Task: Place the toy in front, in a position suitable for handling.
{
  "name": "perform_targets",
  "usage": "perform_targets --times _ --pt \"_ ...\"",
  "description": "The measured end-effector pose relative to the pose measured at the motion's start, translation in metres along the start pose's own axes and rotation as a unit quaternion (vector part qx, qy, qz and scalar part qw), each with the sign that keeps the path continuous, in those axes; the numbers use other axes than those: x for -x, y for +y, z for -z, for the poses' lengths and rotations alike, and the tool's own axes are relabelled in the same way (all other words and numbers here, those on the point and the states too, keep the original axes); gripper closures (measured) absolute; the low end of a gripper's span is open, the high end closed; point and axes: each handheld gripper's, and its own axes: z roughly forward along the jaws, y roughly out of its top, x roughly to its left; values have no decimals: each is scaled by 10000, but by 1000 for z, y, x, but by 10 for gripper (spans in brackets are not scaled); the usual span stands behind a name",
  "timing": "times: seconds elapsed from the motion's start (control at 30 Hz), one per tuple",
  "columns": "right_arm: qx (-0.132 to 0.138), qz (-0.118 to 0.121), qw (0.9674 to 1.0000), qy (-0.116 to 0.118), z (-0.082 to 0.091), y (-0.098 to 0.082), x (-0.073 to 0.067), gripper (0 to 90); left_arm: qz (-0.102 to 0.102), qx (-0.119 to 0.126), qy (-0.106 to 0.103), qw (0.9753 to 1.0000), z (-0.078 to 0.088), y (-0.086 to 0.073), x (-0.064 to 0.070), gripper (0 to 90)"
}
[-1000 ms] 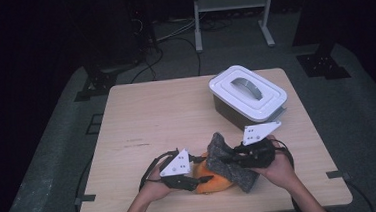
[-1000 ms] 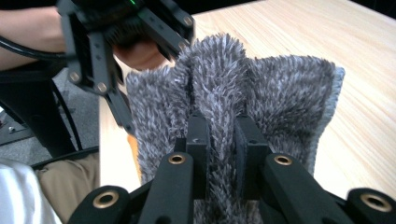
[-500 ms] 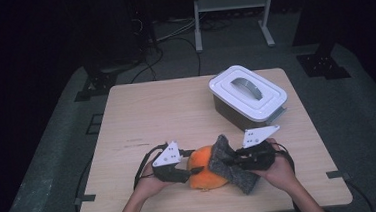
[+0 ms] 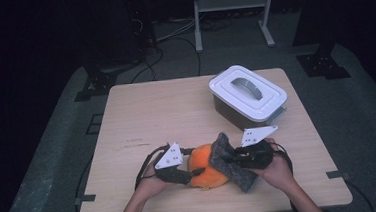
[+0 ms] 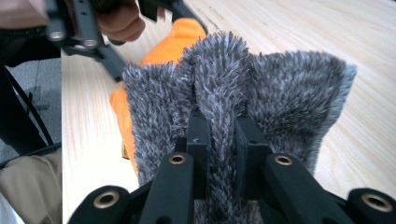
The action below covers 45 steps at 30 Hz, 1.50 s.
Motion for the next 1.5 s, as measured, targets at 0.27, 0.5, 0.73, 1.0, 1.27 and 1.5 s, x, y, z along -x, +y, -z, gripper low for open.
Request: perform_targets --times 0.27,0.5,0.73,1.0,1.27,1.5 --pt "142 250 9995 157 5 8 -15 780 894 226 -358 9951 2 -5 -10 567" --pt "197 399 9987 251 11 12 -24 780 1259 470 -931 9865 2 -4 -8 597" --pt "97 434 9987 250 12 10 -24 780 1211 464 -830 9881 0 -3 -6 540" --pt "62 313 9993 174 -1 7 -13 779 508 779 -413 9948 11 3 -1 396" --pt "116 232 9996 53 -3 5 -4 780 99 424 -199 9989 6 0 2 423" --pt "41 410 9989 213 10 13 -11 782 354 119 192 9991 4 -7 -7 446"
